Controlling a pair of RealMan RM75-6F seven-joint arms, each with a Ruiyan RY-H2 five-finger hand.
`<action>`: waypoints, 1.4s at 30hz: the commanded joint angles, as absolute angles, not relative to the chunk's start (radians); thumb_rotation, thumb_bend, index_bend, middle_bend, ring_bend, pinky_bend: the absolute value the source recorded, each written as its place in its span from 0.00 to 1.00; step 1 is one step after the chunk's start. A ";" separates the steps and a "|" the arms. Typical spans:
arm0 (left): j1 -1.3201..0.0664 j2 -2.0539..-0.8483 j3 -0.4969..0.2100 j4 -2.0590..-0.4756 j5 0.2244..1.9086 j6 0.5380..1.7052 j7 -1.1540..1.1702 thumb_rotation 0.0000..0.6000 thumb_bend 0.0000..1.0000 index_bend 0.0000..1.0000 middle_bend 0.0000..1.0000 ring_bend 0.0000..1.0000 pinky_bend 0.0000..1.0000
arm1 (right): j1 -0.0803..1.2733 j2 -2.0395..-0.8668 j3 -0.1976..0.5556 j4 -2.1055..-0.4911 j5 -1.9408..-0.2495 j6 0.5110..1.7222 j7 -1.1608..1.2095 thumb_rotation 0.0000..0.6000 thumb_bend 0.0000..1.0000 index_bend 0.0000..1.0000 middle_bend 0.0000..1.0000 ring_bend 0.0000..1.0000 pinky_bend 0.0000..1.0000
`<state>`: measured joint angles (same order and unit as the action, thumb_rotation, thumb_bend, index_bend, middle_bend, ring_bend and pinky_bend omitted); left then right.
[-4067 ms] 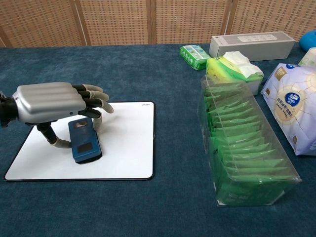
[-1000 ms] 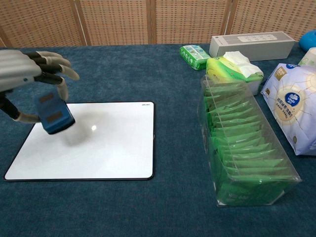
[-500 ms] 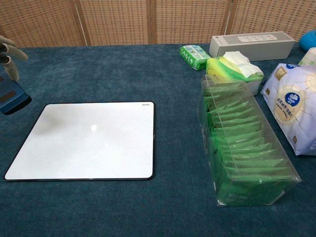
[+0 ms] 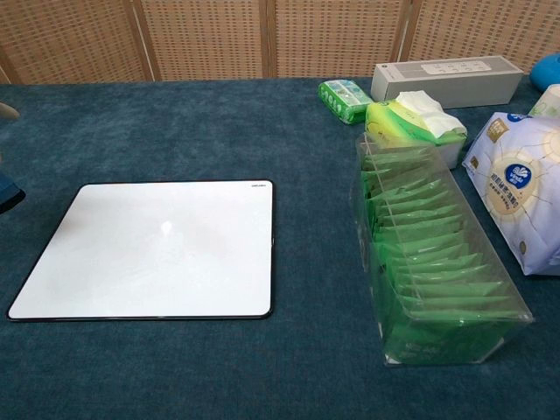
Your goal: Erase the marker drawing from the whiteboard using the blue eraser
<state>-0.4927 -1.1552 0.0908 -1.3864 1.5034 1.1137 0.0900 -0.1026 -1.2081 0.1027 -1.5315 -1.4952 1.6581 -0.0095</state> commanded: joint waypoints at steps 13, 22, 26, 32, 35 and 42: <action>-0.449 -1.113 0.031 -1.484 1.445 1.163 0.097 1.00 0.29 0.00 0.00 0.00 0.00 | -0.081 -1.187 0.117 -1.530 -1.495 1.649 -0.001 1.00 0.32 0.23 0.21 0.05 0.11; -0.346 -1.068 0.012 -1.533 1.473 1.345 -0.001 1.00 0.29 0.05 0.00 0.00 0.00 | -0.038 -1.154 0.133 -1.548 -1.506 1.615 -0.028 1.00 0.33 0.23 0.21 0.03 0.11; -0.289 -1.049 0.013 -1.546 1.475 1.418 -0.041 1.00 0.29 0.07 0.00 0.00 0.00 | -0.012 -1.149 0.142 -1.552 -1.506 1.589 -0.045 1.00 0.33 0.23 0.21 0.02 0.11; -0.203 -1.045 0.032 -1.559 1.501 1.520 -0.072 1.00 0.29 0.07 0.00 0.00 0.00 | 0.025 -1.144 0.146 -1.554 -1.507 1.549 -0.084 1.00 0.32 0.23 0.21 0.00 0.11; -0.167 -1.048 0.044 -1.565 1.516 1.559 -0.080 1.00 0.29 0.07 0.00 0.00 0.00 | 0.040 -1.141 0.148 -1.559 -1.510 1.535 -0.105 1.00 0.32 0.23 0.20 0.00 0.11; -0.051 -1.062 0.078 -1.575 1.554 1.687 -0.119 1.00 0.29 0.09 0.00 0.00 0.00 | 0.072 -1.134 0.140 -1.587 -1.511 1.495 -0.169 1.00 0.32 0.23 0.17 0.00 0.07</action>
